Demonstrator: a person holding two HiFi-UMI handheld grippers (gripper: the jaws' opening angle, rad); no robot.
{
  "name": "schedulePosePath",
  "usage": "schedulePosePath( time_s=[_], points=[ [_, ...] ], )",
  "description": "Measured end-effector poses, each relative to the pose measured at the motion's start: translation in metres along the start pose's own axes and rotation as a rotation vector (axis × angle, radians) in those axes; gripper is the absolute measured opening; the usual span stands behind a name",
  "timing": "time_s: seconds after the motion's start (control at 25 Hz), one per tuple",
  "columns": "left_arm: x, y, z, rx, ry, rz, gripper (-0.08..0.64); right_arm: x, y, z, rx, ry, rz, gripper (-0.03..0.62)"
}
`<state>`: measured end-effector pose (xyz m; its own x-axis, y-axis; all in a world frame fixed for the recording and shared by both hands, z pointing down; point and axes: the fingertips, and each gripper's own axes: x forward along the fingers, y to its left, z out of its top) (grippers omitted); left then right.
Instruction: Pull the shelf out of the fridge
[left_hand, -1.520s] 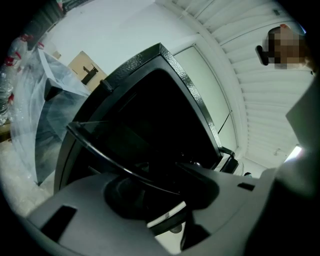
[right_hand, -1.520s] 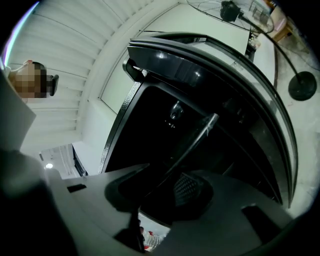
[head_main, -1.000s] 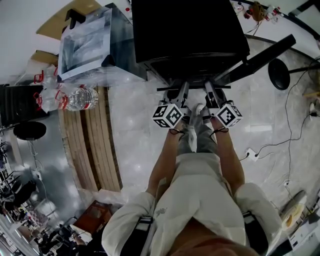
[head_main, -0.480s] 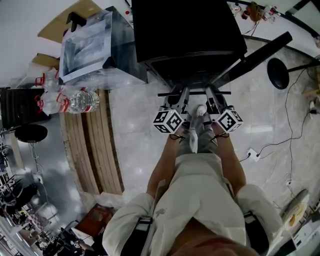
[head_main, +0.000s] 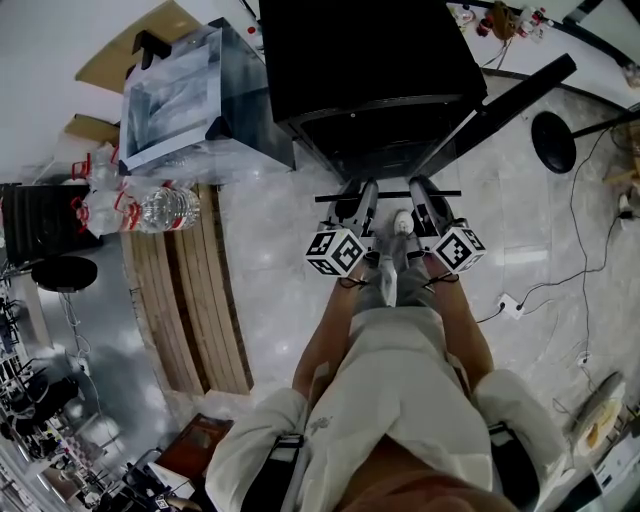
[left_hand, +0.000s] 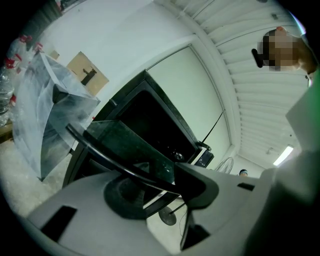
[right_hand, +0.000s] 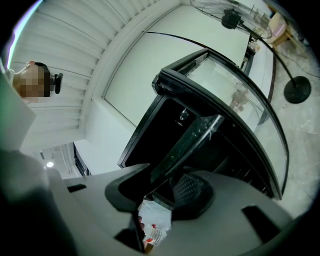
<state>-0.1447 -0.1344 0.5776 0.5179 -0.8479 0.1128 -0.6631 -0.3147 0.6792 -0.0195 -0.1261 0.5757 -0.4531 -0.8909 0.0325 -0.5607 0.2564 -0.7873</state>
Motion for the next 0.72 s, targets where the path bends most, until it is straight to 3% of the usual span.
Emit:
schedulePosePath(
  time_s=[0.72],
  points=[
    [-0.010,-0.009,0.000,0.009,-0.009,-0.021,0.169,-0.012,0.008,0.000,-0.020,-0.022,0.010,0.112]
  ],
)
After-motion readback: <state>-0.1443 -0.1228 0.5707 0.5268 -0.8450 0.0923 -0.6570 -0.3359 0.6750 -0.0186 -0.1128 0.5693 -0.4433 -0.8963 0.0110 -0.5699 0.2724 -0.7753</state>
